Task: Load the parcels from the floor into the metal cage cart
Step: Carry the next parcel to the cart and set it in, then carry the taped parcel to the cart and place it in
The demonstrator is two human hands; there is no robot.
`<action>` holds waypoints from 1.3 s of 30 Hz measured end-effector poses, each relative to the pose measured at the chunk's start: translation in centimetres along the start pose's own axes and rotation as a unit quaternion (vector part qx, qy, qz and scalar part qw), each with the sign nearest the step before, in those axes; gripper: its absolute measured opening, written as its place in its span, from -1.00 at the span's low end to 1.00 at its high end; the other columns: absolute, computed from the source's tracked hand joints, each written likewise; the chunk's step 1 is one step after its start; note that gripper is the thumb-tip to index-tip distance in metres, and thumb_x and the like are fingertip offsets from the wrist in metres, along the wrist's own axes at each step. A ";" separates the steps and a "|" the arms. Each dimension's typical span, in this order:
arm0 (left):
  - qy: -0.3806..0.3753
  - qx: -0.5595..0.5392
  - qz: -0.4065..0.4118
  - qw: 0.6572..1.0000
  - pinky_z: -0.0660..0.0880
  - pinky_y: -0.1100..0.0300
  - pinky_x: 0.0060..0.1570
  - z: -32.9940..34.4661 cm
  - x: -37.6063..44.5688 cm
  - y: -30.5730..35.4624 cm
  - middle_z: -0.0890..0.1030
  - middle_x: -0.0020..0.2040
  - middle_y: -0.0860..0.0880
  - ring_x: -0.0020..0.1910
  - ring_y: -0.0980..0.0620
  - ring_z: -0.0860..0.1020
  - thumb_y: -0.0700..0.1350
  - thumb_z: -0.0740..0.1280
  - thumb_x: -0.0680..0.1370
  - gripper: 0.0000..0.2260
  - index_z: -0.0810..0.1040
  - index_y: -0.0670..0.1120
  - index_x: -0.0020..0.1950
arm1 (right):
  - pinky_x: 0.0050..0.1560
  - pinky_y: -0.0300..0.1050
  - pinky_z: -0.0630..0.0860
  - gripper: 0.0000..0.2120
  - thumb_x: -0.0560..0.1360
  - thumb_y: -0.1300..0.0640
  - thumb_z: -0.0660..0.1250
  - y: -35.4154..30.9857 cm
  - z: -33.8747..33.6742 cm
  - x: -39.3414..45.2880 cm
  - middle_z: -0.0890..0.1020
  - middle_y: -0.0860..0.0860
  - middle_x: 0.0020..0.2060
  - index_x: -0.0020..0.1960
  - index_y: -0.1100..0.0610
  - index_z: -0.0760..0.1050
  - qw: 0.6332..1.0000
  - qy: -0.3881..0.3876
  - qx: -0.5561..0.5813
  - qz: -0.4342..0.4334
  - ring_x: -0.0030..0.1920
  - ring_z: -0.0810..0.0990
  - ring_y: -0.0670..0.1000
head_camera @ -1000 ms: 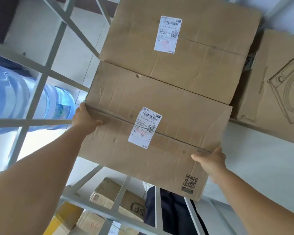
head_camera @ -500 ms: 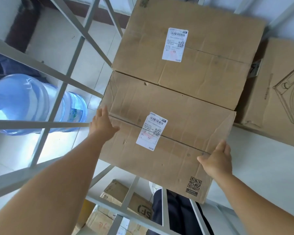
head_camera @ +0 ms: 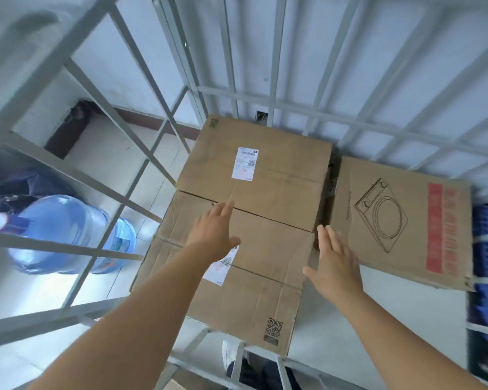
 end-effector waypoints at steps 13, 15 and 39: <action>0.074 0.079 0.178 0.978 0.06 0.08 0.47 -7.3 -10.2 12.1 0.12 0.55 0.03 0.53 -0.01 0.10 0.11 0.35 0.52 -0.21 -0.05 -0.02 0.59 | 0.53 0.05 0.01 -0.13 0.51 -0.07 0.37 2.7 -10.8 -12.9 -0.04 0.01 0.59 0.58 0.08 -0.11 0.991 0.124 0.019 0.042 0.58 -0.06 0.07; 0.082 0.078 0.209 0.971 0.04 0.09 0.48 -8.1 -12.0 13.8 0.11 0.56 0.03 0.54 -0.01 0.07 0.11 0.35 0.52 -0.20 -0.06 -0.03 0.59 | 0.52 0.05 0.05 -0.15 0.51 -0.06 0.38 3.3 -11.6 -15.5 0.00 0.02 0.58 0.58 0.08 -0.08 0.987 0.144 0.030 0.061 0.57 -0.03 0.07; 0.023 0.160 0.625 0.764 0.04 0.01 0.50 -1.6 -40.5 41.3 0.06 0.59 0.00 0.55 -0.03 0.08 0.14 0.30 0.55 -0.23 -0.07 -0.01 0.60 | 0.54 0.05 -0.05 -0.21 0.57 0.01 0.27 19.5 -8.1 -53.7 -0.05 0.00 0.59 0.60 0.08 -0.15 0.822 0.308 0.165 0.449 0.58 -0.11 0.05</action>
Point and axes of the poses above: each hand's wrist, its own x-axis towards the middle knuckle, its own z-axis out of the palm, y = z × x, the point moved 2 cm from there along x, towards the middle knuckle
